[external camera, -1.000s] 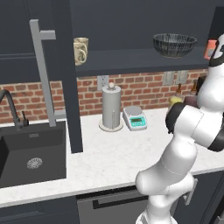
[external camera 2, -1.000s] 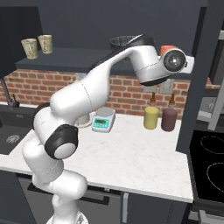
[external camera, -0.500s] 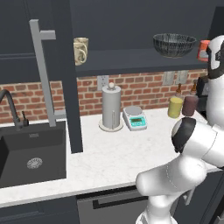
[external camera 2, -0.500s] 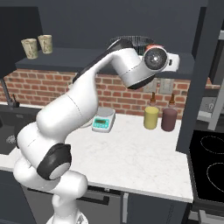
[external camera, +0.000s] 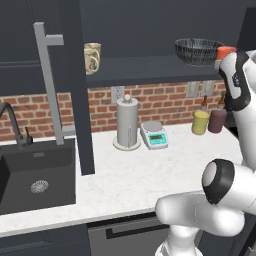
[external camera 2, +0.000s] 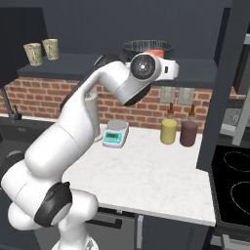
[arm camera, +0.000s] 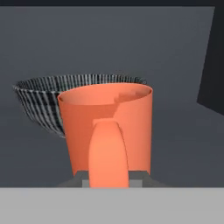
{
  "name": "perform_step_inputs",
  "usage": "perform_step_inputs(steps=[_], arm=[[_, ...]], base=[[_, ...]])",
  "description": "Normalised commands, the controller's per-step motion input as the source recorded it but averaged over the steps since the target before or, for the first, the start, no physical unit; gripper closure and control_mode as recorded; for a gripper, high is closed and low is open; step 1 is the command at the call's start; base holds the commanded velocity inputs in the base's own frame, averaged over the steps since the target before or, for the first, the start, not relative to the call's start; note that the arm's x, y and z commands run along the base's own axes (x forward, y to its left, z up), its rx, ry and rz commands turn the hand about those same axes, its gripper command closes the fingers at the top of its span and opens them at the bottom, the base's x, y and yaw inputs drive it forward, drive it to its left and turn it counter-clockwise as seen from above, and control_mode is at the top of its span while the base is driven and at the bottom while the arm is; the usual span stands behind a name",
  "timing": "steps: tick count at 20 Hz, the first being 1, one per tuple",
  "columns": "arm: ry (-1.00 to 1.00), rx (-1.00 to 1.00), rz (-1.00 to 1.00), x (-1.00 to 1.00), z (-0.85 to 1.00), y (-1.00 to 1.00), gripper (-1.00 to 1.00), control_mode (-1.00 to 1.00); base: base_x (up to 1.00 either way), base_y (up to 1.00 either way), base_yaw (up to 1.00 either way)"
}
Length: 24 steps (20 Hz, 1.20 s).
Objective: Gather all objects into one cabinet and sort the glasses and bowls to opposite sides.
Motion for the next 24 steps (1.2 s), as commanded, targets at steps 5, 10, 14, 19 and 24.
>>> perform_step_inputs(steps=[5, 10, 14, 19, 24], arm=[[0.0, -0.02, 0.0, -0.19, 0.1, 0.65, 1.0, -1.0], [0.0, -0.02, 0.01, -0.22, 0.17, 0.68, 1.0, -1.0], [0.0, 0.0, 0.06, -0.09, 0.19, 0.55, 1.0, -1.0], [0.0, 0.0, 0.11, -0.02, 0.11, 0.47, 1.0, -1.0], [0.04, 0.0, 0.16, 0.0, 0.02, 0.52, 1.0, -1.0]], base=[[0.0, 0.0, 0.0], [0.0, 0.0, 0.0], [0.0, 0.0, 0.0], [0.0, 0.0, 0.0], [0.0, 0.0, 0.0]])
